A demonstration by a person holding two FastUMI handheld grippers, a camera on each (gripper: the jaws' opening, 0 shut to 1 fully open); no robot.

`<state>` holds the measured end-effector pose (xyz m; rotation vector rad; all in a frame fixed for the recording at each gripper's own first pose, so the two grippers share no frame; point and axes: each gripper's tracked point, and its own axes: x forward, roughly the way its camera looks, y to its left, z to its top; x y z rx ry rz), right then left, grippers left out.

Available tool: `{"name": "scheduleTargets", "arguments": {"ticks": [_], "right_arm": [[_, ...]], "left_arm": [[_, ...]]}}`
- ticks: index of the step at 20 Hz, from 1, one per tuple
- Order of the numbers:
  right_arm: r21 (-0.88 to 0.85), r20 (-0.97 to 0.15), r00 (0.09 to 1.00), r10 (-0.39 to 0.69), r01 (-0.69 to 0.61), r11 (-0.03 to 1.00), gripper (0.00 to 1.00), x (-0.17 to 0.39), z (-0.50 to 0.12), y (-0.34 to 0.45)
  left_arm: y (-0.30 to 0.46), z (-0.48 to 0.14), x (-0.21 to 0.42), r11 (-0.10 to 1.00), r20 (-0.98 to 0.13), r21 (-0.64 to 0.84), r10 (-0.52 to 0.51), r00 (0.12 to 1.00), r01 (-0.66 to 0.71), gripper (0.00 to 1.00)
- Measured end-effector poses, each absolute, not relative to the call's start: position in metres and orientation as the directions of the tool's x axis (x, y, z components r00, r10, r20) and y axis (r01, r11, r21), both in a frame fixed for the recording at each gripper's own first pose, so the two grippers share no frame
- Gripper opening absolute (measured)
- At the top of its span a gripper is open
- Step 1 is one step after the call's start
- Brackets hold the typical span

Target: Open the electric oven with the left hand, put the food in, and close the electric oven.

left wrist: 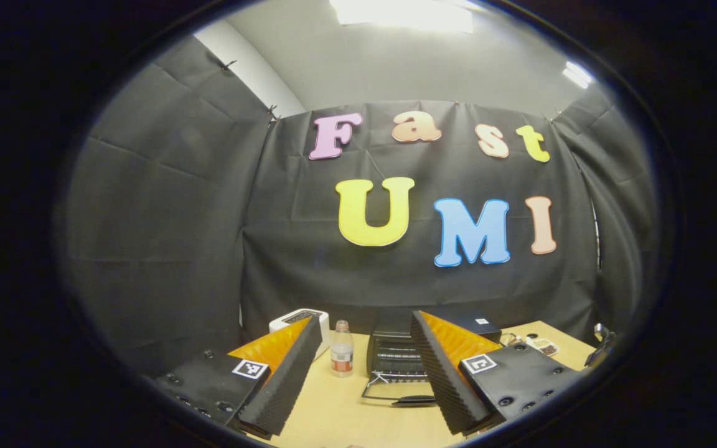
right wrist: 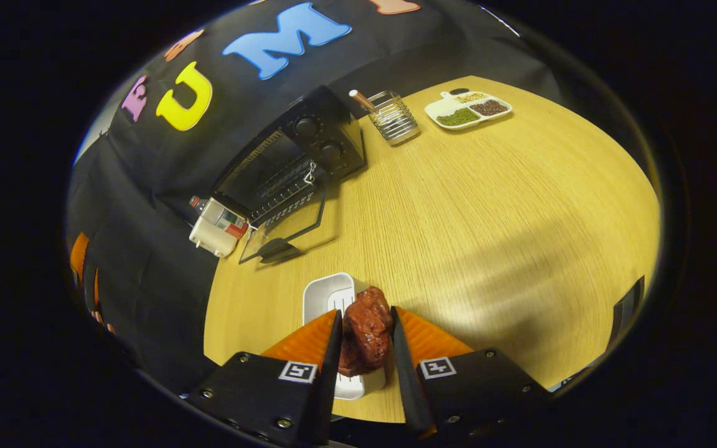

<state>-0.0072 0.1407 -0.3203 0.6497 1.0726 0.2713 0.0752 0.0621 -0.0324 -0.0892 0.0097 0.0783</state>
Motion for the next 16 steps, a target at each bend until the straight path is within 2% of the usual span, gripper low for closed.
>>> {"name": "scheduleTargets", "arguments": {"ticks": [1,3,4,5,10,16], "right_arm": [[0.620,-0.720,0.461,0.519,0.093,0.779,0.46,-0.010,-0.316,0.137],[0.651,-0.710,0.452,0.540,0.126,0.749,0.25,-0.007,-0.317,0.142],[0.674,-0.692,0.463,0.554,0.137,0.726,0.25,-0.004,-0.312,0.144],[0.676,-0.690,0.474,0.547,0.151,0.721,0.13,-0.002,-0.308,0.141],[0.660,-0.678,0.508,0.531,0.102,0.745,0.12,0.013,-0.283,0.140],[0.702,-0.607,0.586,0.537,0.079,0.708,0.12,0.055,-0.236,0.151]], "left_arm": [[0.064,-0.031,0.075,0.993,-0.010,-0.090,0.078,0.997,-0.079,1.00],[0.064,-0.031,0.077,0.993,-0.008,-0.083,0.078,0.997,-0.079,1.00],[0.064,-0.031,0.079,0.993,-0.008,-0.085,0.077,0.997,-0.077,1.00],[0.063,-0.031,0.080,0.993,-0.008,-0.090,0.073,0.997,-0.073,1.00],[0.059,-0.035,0.090,0.995,-0.008,-0.087,0.052,0.999,-0.052,1.00],[0.065,-0.047,0.101,0.991,-0.019,-0.125,0.044,0.999,-0.046,1.00]]}}
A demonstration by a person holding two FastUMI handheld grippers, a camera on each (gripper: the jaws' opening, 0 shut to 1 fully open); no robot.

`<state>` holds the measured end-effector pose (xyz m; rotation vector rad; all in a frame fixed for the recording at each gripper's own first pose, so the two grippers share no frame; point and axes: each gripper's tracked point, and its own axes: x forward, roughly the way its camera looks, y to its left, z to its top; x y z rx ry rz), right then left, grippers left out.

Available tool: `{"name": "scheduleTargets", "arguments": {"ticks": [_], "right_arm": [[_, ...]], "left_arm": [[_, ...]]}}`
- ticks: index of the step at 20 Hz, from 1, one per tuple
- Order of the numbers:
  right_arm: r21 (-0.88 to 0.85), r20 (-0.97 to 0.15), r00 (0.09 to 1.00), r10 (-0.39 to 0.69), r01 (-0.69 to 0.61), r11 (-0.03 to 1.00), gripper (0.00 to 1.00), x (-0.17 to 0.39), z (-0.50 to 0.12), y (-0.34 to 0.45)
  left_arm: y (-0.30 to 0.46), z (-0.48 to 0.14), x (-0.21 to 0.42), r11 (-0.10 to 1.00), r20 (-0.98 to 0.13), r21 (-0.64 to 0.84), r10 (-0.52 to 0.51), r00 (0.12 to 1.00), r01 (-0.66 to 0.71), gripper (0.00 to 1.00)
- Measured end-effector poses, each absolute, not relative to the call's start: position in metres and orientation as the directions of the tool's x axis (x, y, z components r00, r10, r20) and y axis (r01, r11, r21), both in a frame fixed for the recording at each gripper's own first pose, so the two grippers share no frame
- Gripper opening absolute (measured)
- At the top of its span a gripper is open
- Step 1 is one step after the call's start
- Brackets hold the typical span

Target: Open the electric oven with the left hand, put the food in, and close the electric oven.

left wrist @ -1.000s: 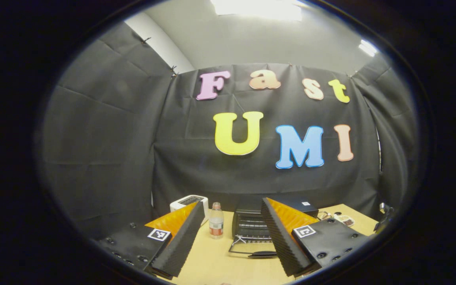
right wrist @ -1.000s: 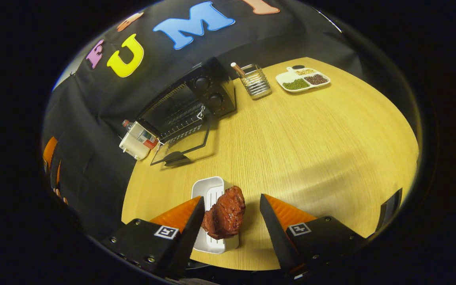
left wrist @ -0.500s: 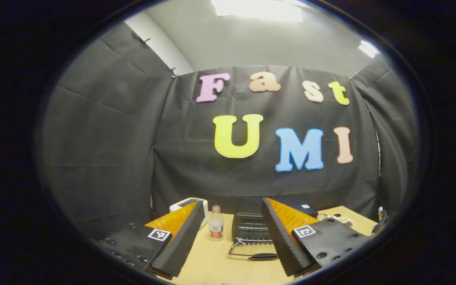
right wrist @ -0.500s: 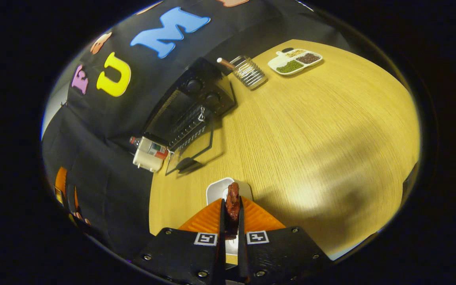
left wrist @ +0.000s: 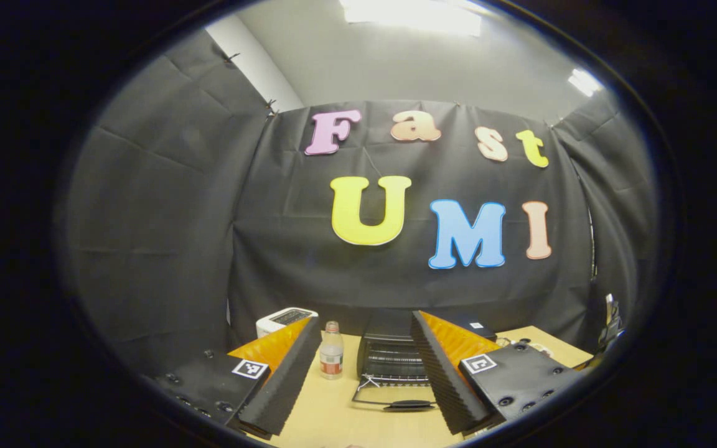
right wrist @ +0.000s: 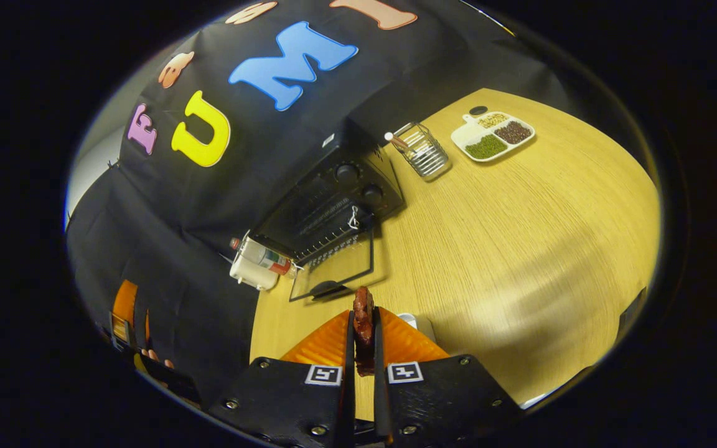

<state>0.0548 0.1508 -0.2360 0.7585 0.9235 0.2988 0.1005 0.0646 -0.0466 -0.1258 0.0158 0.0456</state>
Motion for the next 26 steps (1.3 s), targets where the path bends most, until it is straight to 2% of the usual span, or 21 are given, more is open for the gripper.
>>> {"name": "scheduleTargets", "arguments": {"ticks": [6,7,11,12,14,26], "right_arm": [[0.737,-0.555,0.633,0.540,0.072,0.672,0.12,0.100,-0.220,0.183],[0.745,-0.547,0.637,0.543,0.074,0.663,0.12,0.106,-0.219,0.190],[0.767,-0.521,0.660,0.541,0.083,0.636,0.12,0.135,-0.219,0.215],[0.773,-0.515,0.665,0.541,0.087,0.628,0.12,0.142,-0.219,0.222],[0.787,-0.500,0.677,0.541,0.095,0.609,0.12,0.160,-0.222,0.234],[0.814,-0.453,0.746,0.488,0.122,0.568,0.12,0.248,-0.254,0.299]], "left_arm": [[0.085,-0.054,0.113,0.990,-0.022,-0.128,0.055,0.998,-0.057,1.00],[0.090,-0.055,0.117,0.990,-0.022,-0.124,0.058,0.998,-0.060,0.97],[0.110,-0.063,0.128,0.991,-0.035,-0.110,0.073,0.997,-0.076,1.00],[0.116,-0.065,0.131,0.991,-0.037,-0.106,0.077,0.996,-0.081,0.97],[0.127,-0.068,0.138,0.991,-0.040,-0.098,0.087,0.995,-0.090,1.00],[0.192,-0.105,0.166,0.984,-0.115,-0.062,0.160,0.980,-0.168,1.00]]}}
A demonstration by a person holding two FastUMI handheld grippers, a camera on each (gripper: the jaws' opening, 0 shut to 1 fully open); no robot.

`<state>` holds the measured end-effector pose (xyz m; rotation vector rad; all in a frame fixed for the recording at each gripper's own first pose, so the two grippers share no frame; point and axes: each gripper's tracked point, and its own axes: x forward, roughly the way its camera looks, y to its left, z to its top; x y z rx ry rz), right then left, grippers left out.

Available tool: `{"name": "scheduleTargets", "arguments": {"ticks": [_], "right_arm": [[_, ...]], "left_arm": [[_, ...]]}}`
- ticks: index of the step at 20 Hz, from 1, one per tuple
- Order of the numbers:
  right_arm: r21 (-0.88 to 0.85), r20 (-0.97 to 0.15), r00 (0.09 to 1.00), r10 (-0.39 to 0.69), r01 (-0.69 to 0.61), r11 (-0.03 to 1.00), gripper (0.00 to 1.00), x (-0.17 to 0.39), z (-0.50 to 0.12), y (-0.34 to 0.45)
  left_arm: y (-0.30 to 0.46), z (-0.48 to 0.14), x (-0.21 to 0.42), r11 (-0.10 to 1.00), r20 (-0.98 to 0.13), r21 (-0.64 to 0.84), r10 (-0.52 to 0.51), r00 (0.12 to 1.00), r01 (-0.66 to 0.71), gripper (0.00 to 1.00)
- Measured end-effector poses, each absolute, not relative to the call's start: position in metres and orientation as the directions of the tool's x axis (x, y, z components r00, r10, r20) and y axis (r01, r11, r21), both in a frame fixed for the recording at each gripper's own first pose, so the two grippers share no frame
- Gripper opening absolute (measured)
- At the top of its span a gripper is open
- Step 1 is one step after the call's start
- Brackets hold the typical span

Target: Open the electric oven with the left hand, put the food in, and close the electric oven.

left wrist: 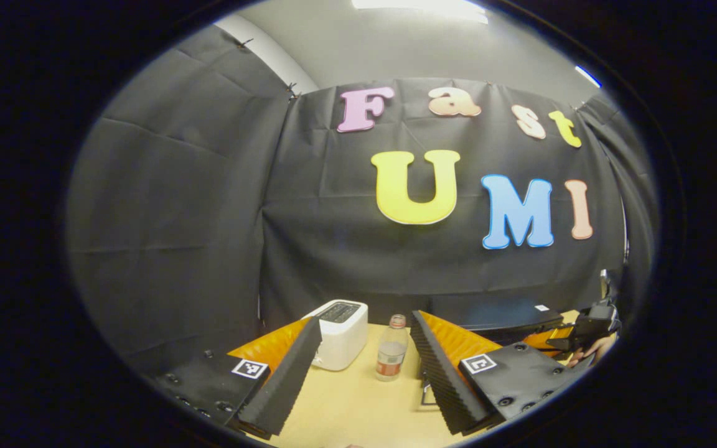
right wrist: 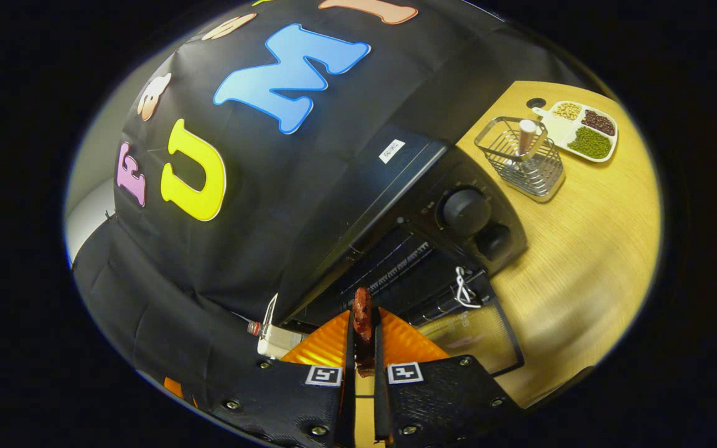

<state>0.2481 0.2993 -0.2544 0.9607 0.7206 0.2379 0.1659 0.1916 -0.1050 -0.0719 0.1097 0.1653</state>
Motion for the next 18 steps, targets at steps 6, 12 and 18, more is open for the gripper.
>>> {"name": "scheduleTargets", "arguments": {"ticks": [6,12,18], "right_arm": [[0.824,-0.413,0.790,0.454,0.112,0.555,0.12,0.278,-0.270,0.331],[0.821,-0.378,0.831,0.409,0.097,0.563,0.12,0.298,-0.282,0.330],[0.772,-0.407,0.836,0.368,0.099,0.628,0.16,0.305,-0.302,0.317]], "left_arm": [[0.215,-0.117,0.170,0.980,-0.153,-0.032,0.189,0.970,-0.196,0.94],[0.214,-0.121,0.172,0.983,-0.174,0.006,0.181,0.968,-0.183,0.95],[0.197,-0.123,0.173,0.989,-0.189,0.035,0.145,0.971,-0.141,0.97]]}}
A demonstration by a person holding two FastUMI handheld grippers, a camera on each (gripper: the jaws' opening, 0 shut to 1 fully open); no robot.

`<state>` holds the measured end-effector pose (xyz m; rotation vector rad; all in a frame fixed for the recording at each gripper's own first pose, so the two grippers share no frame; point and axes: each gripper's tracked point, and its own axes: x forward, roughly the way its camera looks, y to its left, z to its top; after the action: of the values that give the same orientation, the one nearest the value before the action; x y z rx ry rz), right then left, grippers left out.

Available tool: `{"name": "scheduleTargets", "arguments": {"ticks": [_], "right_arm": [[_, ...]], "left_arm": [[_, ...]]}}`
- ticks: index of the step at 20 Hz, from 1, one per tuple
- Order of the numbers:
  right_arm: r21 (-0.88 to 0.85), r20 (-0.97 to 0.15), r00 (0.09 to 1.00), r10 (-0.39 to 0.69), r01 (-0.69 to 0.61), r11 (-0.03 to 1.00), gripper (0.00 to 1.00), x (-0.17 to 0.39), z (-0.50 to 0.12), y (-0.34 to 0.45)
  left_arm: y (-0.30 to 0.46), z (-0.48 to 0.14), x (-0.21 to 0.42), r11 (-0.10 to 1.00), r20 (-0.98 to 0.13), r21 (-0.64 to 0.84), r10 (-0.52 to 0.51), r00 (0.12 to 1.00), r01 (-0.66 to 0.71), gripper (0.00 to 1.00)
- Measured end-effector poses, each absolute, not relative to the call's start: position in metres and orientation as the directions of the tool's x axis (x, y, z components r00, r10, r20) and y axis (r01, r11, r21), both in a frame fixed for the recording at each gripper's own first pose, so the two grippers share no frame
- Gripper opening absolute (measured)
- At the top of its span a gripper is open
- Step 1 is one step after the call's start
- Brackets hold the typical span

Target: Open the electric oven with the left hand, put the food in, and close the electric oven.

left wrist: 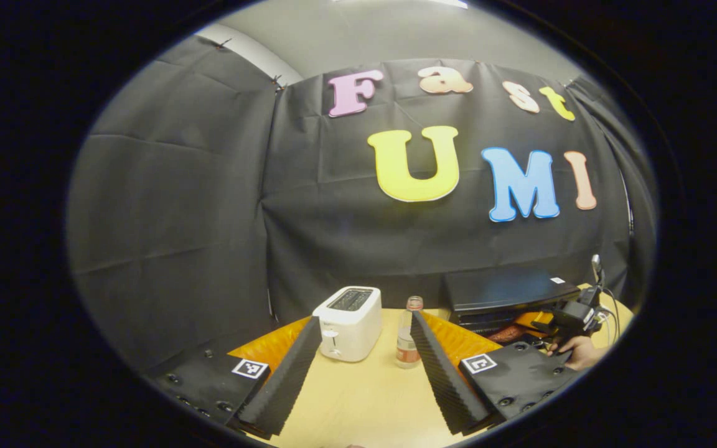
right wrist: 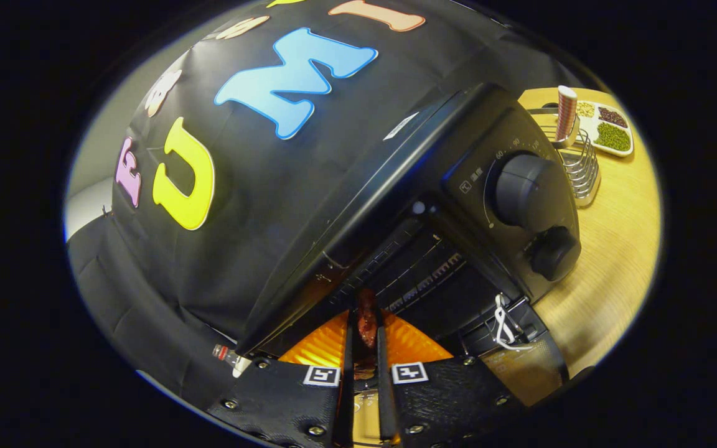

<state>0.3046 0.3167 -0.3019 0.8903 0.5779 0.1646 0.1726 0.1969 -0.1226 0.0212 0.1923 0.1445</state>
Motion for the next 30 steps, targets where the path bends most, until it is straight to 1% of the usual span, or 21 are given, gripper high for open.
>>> {"name": "scheduleTargets", "arguments": {"ticks": [2,4,5,6,9,10,11,13,14,15,18,19,20,21,22,23,24,25,26,28,30], "right_arm": [[0.716,-0.459,0.826,0.327,0.127,0.687,0.21,0.301,-0.315,0.306],[0.671,-0.482,0.826,0.292,0.134,0.729,0.37,0.301,-0.318,0.297],[0.655,-0.483,0.828,0.284,0.127,0.745,0.53,0.298,-0.316,0.292],[0.648,-0.474,0.832,0.287,0.110,0.754,0.63,0.298,-0.312,0.288],[0.616,-0.470,0.830,0.300,0.066,0.785,0.98,0.284,-0.301,0.280],[0.601,-0.472,0.828,0.305,0.048,0.798,0.89,0.277,-0.295,0.277],[0.583,-0.470,0.826,0.311,0.027,0.812,0.98,0.270,-0.290,0.274],[0.541,-0.462,0.830,0.312,-0.015,0.841,0.98,0.256,-0.276,0.265],[0.519,-0.453,0.836,0.309,-0.034,0.854,0.98,0.249,-0.267,0.260],[0.503,-0.442,0.842,0.309,-0.053,0.863,0.98,0.242,-0.258,0.256],[0.462,-0.399,0.866,0.300,-0.092,0.882,0.98,0.225,-0.228,0.239],[0.450,-0.380,0.876,0.298,-0.107,0.887,0.98,0.220,-0.219,0.232],[0.431,-0.363,0.886,0.289,-0.115,0.895,0.98,0.216,-0.210,0.224],[0.405,-0.354,0.893,0.278,-0.121,0.906,0.98,0.211,-0.203,0.215],[0.375,-0.349,0.899,0.264,-0.124,0.919,0.98,0.208,-0.198,0.205],[0.347,-0.343,0.906,0.248,-0.124,0.930,0.98,0.204,-0.192,0.195],[0.324,-0.334,0.913,0.233,-0.121,0.938,0.98,0.200,-0.186,0.186],[0.306,-0.327,0.919,0.219,-0.116,0.945,0.98,0.194,-0.180,0.177],[0.292,-0.320,0.925,0.203,-0.107,0.950,0.98,0.189,-0.175,0.168],[0.260,-0.298,0.939,0.169,-0.091,0.961,0.98,0.178,-0.160,0.150],[0.204,-0.258,0.959,0.121,-0.068,0.977,0.98,0.170,-0.146,0.129]], "left_arm": [[0.192,-0.122,0.171,0.990,-0.189,0.041,0.137,0.972,-0.132,1.00],[0.185,-0.126,0.168,0.993,-0.198,0.028,0.115,0.973,-0.111,0.97],[0.182,-0.129,0.168,0.994,-0.207,0.027,0.108,0.972,-0.104,0.97],[0.179,-0.136,0.168,0.995,-0.219,0.026,0.102,0.970,-0.099,0.97],[0.164,-0.146,0.170,0.997,-0.234,-0.001,0.070,0.970,-0.072,1.00],[0.157,-0.149,0.172,0.998,-0.234,-0.007,0.057,0.971,-0.060,0.97],[0.150,-0.152,0.173,0.999,-0.237,-0.013,0.043,0.970,-0.048,0.97],[0.135,-0.158,0.174,0.999,-0.244,-0.029,0.012,0.970,-0.019,0.97],[0.127,-0.160,0.175,0.999,-0.245,-0.038,-0.004,0.970,-0.005,1.00],[0.119,-0.161,0.175,0.999,-0.248,-0.045,-0.018,0.969,0.007,0.97],[0.096,-0.169,0.173,0.996,-0.254,-0.074,-0.063,0.965,0.046,0.97],[0.088,-0.175,0.172,0.995,-0.259,-0.079,-0.078,0.963,0.060,1.00],[0.082,-0.177,0.170,0.994,-0.265,-0.083,-0.089,0.960,0.069,1.00],[0.073,-0.180,0.168,0.993,-0.270,-0.088,-0.104,0.957,0.083,0.97],[0.066,-0.183,0.166,0.991,-0.277,-0.094,-0.118,0.954,0.095,0.97],[0.058,-0.190,0.164,0.989,-0.287,-0.100,-0.134,0.949,0.109,1.00],[0.049,-0.195,0.163,0.987,-0.295,-0.107,-0.150,0.943,0.123,0.97],[0.041,-0.201,0.160,0.984,-0.308,-0.112,-0.166,0.937,0.137,1.00],[0.033,-0.209,0.158,0.982,-0.324,-0.116,-0.181,0.929,0.151,0.97],[0.016,-0.226,0.154,0.974,-0.357,-0.134,-0.220,0.908,0.183,1.00],[-0.002,-0.246,0.149,0.966,-0.393,-0.152,-0.255,0.884,0.211,0.97]]}}
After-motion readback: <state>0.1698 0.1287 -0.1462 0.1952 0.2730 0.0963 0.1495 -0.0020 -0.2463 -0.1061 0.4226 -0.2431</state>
